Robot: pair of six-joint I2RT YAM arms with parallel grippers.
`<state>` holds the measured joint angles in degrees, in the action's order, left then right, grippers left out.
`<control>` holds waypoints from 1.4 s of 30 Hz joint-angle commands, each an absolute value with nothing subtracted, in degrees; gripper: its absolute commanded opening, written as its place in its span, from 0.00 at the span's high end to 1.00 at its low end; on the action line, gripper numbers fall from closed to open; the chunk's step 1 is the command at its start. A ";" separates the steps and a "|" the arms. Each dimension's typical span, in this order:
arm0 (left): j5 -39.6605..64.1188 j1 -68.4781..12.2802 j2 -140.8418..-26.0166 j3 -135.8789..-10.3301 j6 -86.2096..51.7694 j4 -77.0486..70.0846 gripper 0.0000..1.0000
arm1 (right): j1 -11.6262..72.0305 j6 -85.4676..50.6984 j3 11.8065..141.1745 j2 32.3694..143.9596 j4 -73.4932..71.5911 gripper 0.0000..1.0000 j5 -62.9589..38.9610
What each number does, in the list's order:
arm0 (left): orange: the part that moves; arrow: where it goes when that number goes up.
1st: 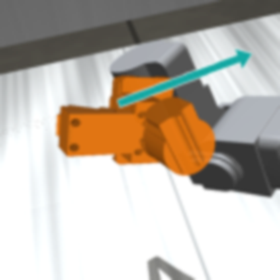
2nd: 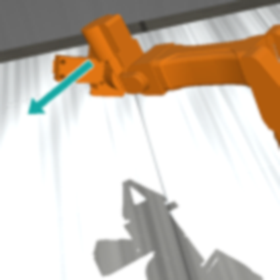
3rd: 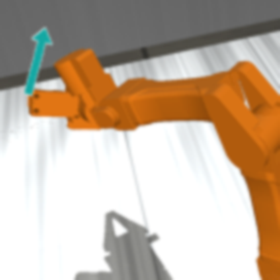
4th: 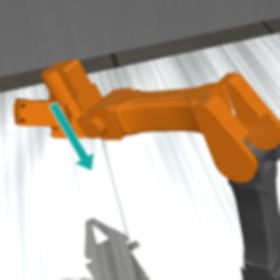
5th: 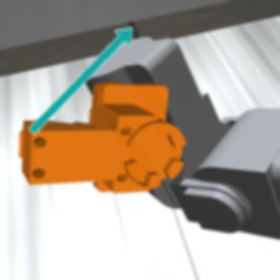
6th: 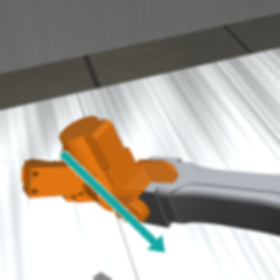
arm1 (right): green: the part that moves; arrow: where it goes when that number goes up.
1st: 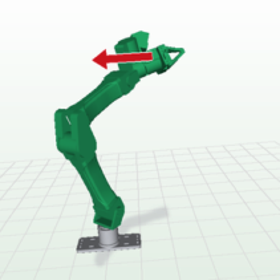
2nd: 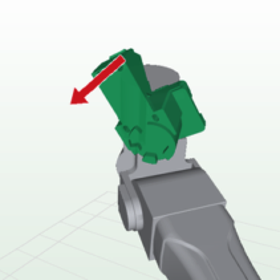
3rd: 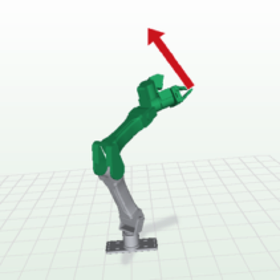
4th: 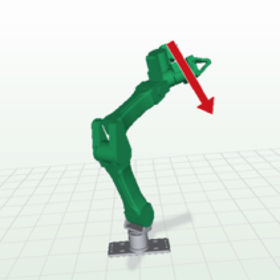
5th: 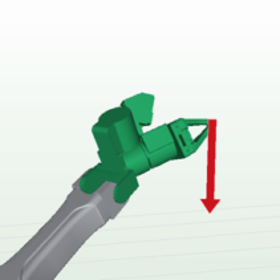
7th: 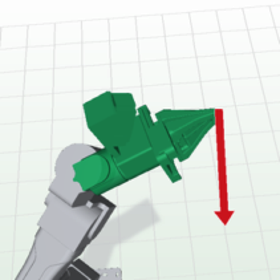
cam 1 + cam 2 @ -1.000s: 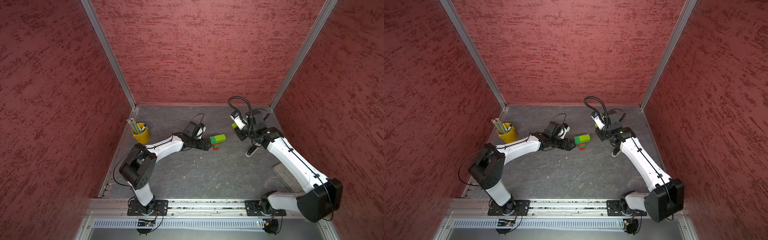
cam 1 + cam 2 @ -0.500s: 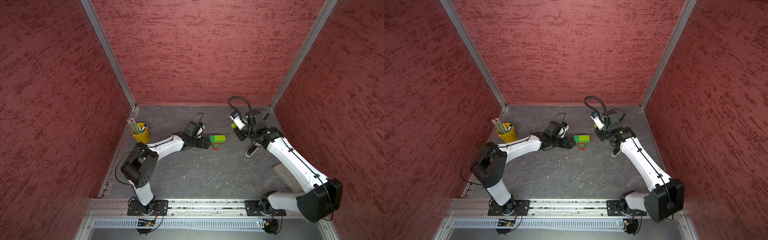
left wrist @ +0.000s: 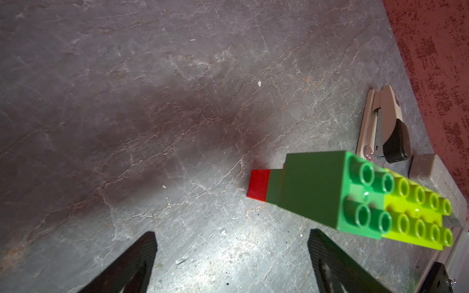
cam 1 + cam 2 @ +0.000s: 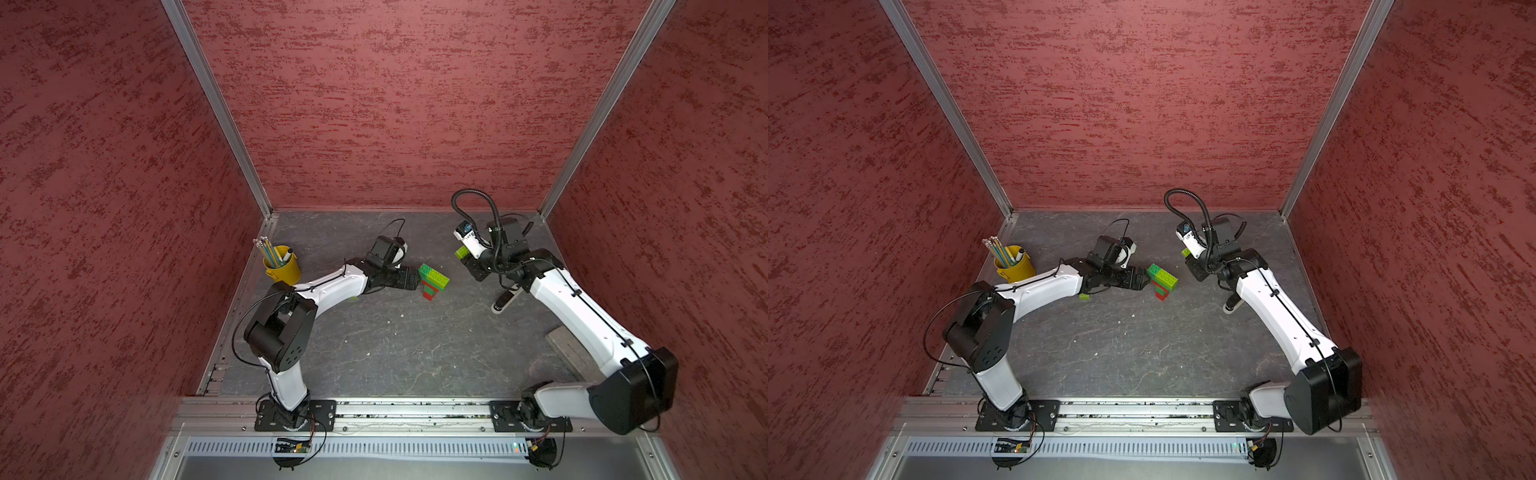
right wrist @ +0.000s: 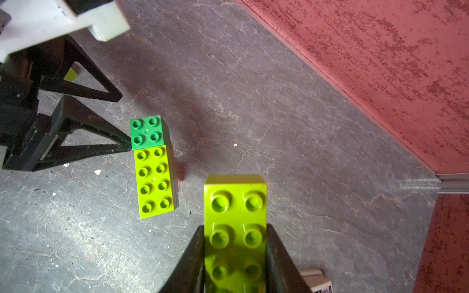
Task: Assemble a spoon with lego
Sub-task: Adjust the lego brick at the center of the board, then assemble the lego brick with the lego brick.
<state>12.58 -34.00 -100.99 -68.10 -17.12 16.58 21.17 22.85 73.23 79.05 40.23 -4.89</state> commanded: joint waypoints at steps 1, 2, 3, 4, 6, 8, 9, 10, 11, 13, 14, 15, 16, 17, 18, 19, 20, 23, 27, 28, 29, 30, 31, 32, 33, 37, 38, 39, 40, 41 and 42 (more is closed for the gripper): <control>12.83 -33.03 -98.13 -66.45 -15.57 17.36 0.05 | 22.89 20.26 79.54 82.52 44.53 0.72 -6.20; 12.71 -32.73 -97.49 -65.71 -15.67 17.28 0.05 | 23.63 19.21 81.30 84.10 46.09 0.72 -5.42; 13.06 -32.13 -96.56 -64.61 -15.81 17.00 0.05 | 24.65 18.36 83.47 85.94 47.92 0.72 -4.73; 13.43 -31.55 -95.65 -63.47 -15.82 16.59 0.05 | 25.79 17.94 85.30 87.22 49.81 0.72 -4.46; 12.99 -30.59 -94.07 -61.56 -15.78 16.31 0.05 | 27.74 18.22 87.57 88.71 51.89 0.72 -2.97; 13.83 -29.26 -92.59 -59.96 -15.70 16.09 0.05 | 28.75 18.49 89.66 89.91 53.47 0.72 -2.31; 14.07 -28.64 -91.97 -59.24 -15.64 16.17 0.05 | 29.11 18.53 90.60 90.61 54.18 0.72 -2.33; 13.92 -28.27 -91.41 -58.78 -15.41 16.48 0.05 | 29.61 18.63 91.05 91.20 54.66 0.72 -2.41; 13.98 -27.85 -90.88 -58.25 -14.94 16.81 0.05 | 30.21 18.72 91.30 91.69 54.84 0.72 -2.75; 13.75 -27.37 -89.86 -57.37 -14.35 17.14 0.05 | 31.02 18.65 91.81 93.05 55.46 0.72 -2.85; 13.75 -27.05 -89.37 -56.93 -14.11 17.30 0.05 | 31.34 18.51 92.21 93.78 55.86 0.72 -2.51; 13.60 -27.07 -88.91 -56.63 -14.03 17.46 0.05 | 31.55 18.21 92.32 94.27 55.96 0.72 -2.05; 13.53 -26.90 -88.72 -56.44 -13.96 17.57 0.05 | 31.63 18.03 92.37 94.61 55.94 0.72 -2.02; 13.54 -26.83 -88.51 -56.22 -13.85 17.72 0.05 | 31.72 17.94 92.41 94.91 55.96 0.72 -1.41; 13.58 -26.93 -88.34 -56.20 -13.73 17.75 0.05 | 31.73 18.04 92.25 95.24 56.14 0.72 -0.80; 13.59 -26.98 -88.25 -55.95 -13.71 17.60 0.05 | 31.73 18.30 92.05 95.51 56.27 0.72 -0.58; 13.86 -26.98 -88.16 -55.75 -13.51 17.26 0.05 | 31.69 18.64 91.85 95.69 56.20 0.72 -0.60; 13.74 -27.07 -87.84 -55.03 -13.18 16.46 0.05 | 31.80 18.82 92.37 96.71 56.15 0.72 -1.28; 13.71 -27.16 -87.90 -54.67 -13.07 16.25 0.04 | 31.94 18.80 93.24 98.05 56.37 0.72 -1.47; 13.73 -27.16 -88.05 -54.67 -13.05 16.17 0.05 | 32.10 19.04 93.12 98.17 56.47 0.72 -1.73; 13.80 -27.16 -88.00 -54.58 -13.09 15.96 0.05 | 32.31 19.34 92.91 98.26 56.24 0.72 -1.78; 13.85 -27.16 -88.07 -54.57 -13.14 15.91 0.05 | 32.30 19.42 92.72 98.33 56.06 0.72 -1.59; 13.89 -27.22 -88.29 -54.57 -13.16 15.81 0.05 | 32.32 19.59 92.66 98.56 56.12 0.72 -1.75; 13.93 -27.15 -88.33 -54.56 -13.28 15.68 0.05 | 32.43 19.52 92.91 98.83 55.95 0.72 -1.59; 14.00 -27.17 -88.50 -54.57 -13.27 15.56 0.05 | 32.41 19.56 93.01 99.08 55.93 0.72 -1.63; 14.19 -27.33 -88.79 -54.60 -13.35 15.38 0.05 | 32.41 20.22 93.02 99.33 55.93 0.71 -2.35; 14.15 -27.33 -88.78 -54.54 -13.36 15.46 0.05 | 32.40 20.37 92.64 99.23 55.76 0.71 -2.33; 14.24 -27.32 -88.81 -54.58 -13.36 15.36 0.05 | 32.36 20.41 92.53 99.23 55.67 0.71 -2.33; 14.24 -27.33 -88.82 -54.58 -13.36 15.33 0.05 | 32.38 20.60 92.46 99.23 55.64 0.71 -2.45; 14.24 -27.33 -88.82 -54.57 -13.36 15.31 0.05 | 32.41 20.65 92.31 99.34 55.51 0.71 -2.43; 14.16 -27.38 -88.92 -54.54 -13.36 15.40 0.04 | 32.36 20.80 92.39 99.45 55.46 0.71 -2.36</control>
